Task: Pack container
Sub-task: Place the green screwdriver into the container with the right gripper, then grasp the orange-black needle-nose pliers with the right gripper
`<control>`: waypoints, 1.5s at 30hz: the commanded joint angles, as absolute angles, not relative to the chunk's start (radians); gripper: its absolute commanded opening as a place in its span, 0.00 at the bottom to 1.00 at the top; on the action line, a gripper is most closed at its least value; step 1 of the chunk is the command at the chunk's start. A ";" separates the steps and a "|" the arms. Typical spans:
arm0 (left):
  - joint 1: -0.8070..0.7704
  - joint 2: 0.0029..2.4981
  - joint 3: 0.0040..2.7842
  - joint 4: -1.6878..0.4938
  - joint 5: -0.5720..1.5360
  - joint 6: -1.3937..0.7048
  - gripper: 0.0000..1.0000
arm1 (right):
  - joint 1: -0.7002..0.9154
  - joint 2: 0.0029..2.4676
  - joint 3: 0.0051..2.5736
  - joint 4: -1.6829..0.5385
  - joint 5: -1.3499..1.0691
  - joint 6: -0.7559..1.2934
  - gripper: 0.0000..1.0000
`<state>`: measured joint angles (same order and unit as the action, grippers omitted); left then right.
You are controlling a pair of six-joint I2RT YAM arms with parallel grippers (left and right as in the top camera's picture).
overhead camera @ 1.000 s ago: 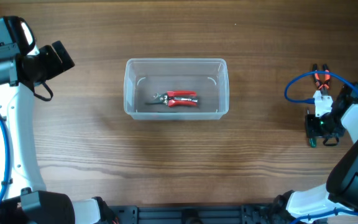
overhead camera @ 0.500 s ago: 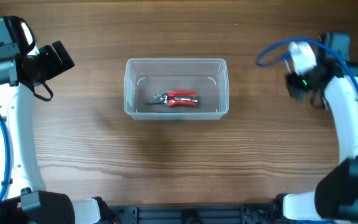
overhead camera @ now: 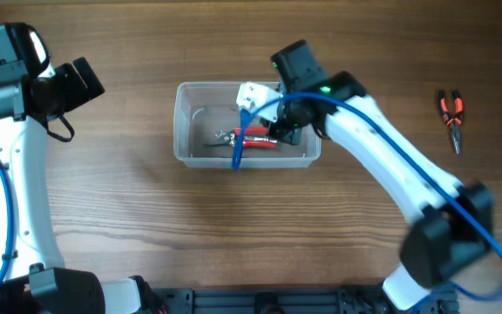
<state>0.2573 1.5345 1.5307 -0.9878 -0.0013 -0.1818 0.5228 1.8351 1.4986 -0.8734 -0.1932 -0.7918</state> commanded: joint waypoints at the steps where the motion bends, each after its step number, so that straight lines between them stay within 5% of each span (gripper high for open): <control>1: 0.260 1.538 1.533 -0.988 0.010 -0.190 1.00 | 0.526 1.984 1.503 -0.872 -0.216 -0.816 0.04; 7: 0.260 1.538 1.533 -0.987 0.010 -0.190 1.00 | 0.526 2.066 1.504 -0.875 -0.215 -0.798 0.04; 9: 0.260 1.538 1.533 -0.987 0.010 -0.190 1.00 | 0.526 2.060 1.506 -0.864 -0.210 -0.746 0.15; 10: 0.260 1.538 1.533 -0.985 0.010 -0.190 1.00 | 0.526 2.050 1.514 -0.868 -0.189 -0.705 0.58; 11: 0.260 1.538 1.533 -0.983 0.010 -0.189 1.00 | 0.526 2.040 1.526 -0.873 -0.172 -0.676 0.85; 12: 0.260 1.538 1.533 -0.981 0.010 -0.187 1.00 | 0.526 2.016 1.552 -0.879 -0.169 -0.638 1.00; 20: 0.260 1.538 1.533 -0.977 0.010 -0.187 1.00 | 0.391 1.778 1.863 -0.881 0.059 -0.319 1.00; 25: 0.260 1.538 1.533 -0.984 0.010 -0.187 1.00 | 0.046 1.705 1.904 -0.995 0.068 -0.077 0.99; 33: 0.260 1.538 1.533 -0.984 0.010 -0.187 1.00 | -0.345 1.855 1.903 -1.077 0.029 -0.171 0.97; 45: 0.260 1.538 1.533 -0.984 0.010 -0.187 1.00 | -0.394 2.193 1.903 -1.086 0.021 -0.222 0.97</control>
